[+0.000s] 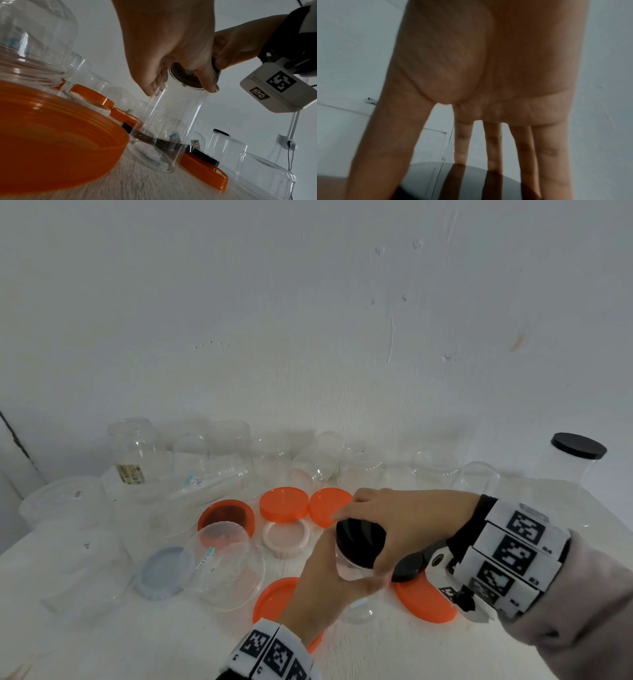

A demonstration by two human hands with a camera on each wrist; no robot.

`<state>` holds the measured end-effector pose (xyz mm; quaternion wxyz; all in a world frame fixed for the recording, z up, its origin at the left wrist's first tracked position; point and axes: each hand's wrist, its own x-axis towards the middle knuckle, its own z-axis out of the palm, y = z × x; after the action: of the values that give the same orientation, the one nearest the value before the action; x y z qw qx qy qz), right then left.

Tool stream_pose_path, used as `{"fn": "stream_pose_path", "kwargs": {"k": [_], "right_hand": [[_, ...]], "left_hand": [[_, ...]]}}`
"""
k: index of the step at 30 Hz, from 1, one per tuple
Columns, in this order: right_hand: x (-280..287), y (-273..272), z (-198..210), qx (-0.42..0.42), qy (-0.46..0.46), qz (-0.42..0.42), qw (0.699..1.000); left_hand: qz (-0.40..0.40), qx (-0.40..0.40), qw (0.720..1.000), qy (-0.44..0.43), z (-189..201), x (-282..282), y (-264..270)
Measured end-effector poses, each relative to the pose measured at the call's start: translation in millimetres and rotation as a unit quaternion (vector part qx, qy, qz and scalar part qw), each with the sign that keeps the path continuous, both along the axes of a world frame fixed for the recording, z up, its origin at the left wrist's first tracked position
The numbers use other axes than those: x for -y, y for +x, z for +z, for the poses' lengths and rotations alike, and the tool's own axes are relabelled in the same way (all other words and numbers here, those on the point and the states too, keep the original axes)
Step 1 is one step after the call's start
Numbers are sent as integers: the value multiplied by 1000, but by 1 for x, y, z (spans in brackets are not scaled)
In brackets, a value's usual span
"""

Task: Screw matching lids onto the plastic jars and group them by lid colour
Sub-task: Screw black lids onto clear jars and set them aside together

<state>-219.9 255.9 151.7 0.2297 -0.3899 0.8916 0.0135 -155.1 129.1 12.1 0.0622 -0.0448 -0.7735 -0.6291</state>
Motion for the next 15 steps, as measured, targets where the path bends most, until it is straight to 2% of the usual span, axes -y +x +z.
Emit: {"fn": "stream_pose_path", "kwargs": {"k": [3, 9, 11, 15], "right_hand": [[1, -1, -1, -19, -11, 9, 1000], [6, 3, -13, -108, 7, -39, 993], [5, 2, -11, -86, 2, -47, 995], [-2, 0, 2, 19, 0, -23, 1000]], "left_hand": [[0, 4, 1000, 2, 0, 0, 0], [-15, 13, 1000, 18, 0, 1, 2], [-14, 9, 1000, 18, 1, 1, 2], [-8, 1, 1000, 16, 1, 0, 2]]}}
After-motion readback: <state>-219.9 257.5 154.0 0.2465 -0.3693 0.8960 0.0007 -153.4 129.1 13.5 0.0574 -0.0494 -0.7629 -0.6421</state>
